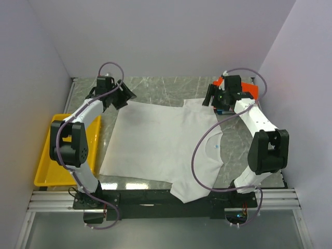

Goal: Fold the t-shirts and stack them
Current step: Flatten the tshirt out

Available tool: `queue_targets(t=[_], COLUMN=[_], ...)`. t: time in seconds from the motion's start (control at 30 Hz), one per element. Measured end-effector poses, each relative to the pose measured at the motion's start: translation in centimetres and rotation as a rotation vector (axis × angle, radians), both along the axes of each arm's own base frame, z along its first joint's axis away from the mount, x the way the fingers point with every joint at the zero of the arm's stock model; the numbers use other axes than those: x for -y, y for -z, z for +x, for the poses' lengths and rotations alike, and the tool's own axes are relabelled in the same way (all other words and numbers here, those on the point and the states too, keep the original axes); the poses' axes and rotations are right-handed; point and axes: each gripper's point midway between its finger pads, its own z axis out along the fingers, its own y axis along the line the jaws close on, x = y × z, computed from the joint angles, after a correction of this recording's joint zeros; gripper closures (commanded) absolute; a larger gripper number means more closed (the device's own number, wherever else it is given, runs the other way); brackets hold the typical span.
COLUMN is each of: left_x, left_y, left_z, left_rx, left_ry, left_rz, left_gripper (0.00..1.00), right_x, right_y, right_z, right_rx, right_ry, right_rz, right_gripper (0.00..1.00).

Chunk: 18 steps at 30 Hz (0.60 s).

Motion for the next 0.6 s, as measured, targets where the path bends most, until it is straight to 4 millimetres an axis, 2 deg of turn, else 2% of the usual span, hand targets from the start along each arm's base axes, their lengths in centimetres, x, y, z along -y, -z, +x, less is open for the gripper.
queue_targets(t=[0.13, 0.27, 0.33, 0.6], left_x=[-0.2, -0.1, 0.1, 0.5], left_y=[3.4, 5.4, 6.4, 11.1], left_z=[-2.2, -3.3, -3.5, -4.0], left_rx=[-0.106, -0.166, -0.190, -0.297], left_ry=[0.009, 0.027, 0.036, 0.063], left_rz=[0.016, 0.015, 0.014, 0.008], left_gripper=[0.27, 0.27, 0.27, 0.27], right_x=[-1.0, -1.6, -1.7, -1.5], right_y=[4.9, 8.9, 9.9, 13.2], right_z=[-4.1, -7.9, -8.5, -8.7], right_rx=[-0.159, -0.313, -0.349, -0.443], right_ry=[0.001, 0.019, 0.028, 0.058], right_rz=[0.070, 0.118, 0.129, 0.115], right_gripper=[0.18, 0.19, 0.19, 0.20])
